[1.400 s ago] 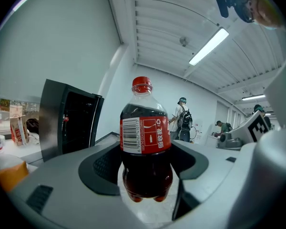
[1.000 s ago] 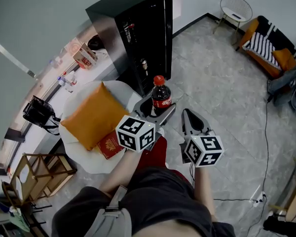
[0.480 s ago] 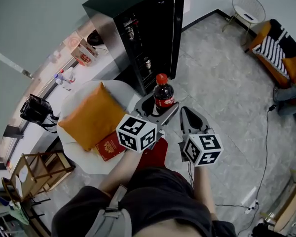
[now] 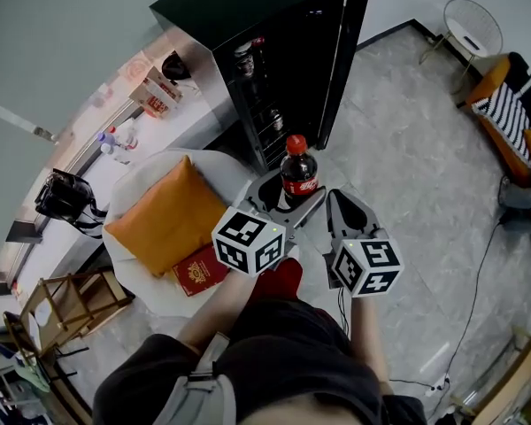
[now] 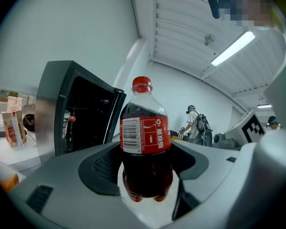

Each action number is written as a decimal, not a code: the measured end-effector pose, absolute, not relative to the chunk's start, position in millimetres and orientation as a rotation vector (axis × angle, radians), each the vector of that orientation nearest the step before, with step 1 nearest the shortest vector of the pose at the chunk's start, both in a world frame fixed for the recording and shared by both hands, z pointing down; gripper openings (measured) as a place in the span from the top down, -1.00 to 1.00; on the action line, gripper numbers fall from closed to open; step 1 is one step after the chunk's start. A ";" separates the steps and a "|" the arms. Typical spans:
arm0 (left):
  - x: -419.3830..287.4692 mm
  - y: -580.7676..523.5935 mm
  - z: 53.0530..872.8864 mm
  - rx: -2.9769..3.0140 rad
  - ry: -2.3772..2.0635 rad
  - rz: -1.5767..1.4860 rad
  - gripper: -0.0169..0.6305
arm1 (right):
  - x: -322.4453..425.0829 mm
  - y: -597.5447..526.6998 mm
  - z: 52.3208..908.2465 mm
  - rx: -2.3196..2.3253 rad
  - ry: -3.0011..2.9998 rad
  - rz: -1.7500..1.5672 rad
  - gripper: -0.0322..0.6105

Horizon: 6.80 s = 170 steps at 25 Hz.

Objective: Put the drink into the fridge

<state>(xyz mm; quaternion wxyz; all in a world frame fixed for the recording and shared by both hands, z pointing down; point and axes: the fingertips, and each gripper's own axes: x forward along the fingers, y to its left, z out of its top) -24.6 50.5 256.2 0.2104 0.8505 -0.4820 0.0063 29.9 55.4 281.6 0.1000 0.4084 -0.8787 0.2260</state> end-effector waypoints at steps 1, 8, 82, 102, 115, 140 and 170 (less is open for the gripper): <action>-28.7 43.1 256.7 2.360 -1.342 0.013 -0.02 | 26.1 47.8 282.3 1.202 -2.595 0.667 0.85; -53.0 3.2 260.8 2.355 -1.373 0.024 -0.02 | 0.6 5.0 288.1 1.170 -2.582 0.641 0.85; -162.7 -329.6 517.1 1.951 -2.073 0.079 -0.02 | -89.5 -302.8 547.4 0.775 -2.645 0.510 0.85; -204.8 -391.8 520.9 1.911 -2.158 0.109 -0.02 | -123.2 -340.1 559.6 0.747 -2.613 0.494 0.85; -223.9 -416.3 536.9 1.849 -2.178 0.207 -0.02 | -127.0 -334.4 568.0 0.750 -2.592 0.530 0.85; -215.2 -400.9 543.8 1.853 -2.185 0.342 -0.03 | -118.0 -326.0 582.3 0.761 -2.540 0.563 0.85; -206.1 -365.9 545.7 1.840 -2.168 0.289 -0.06 | -95.4 -312.9 579.8 0.805 -2.518 0.590 0.85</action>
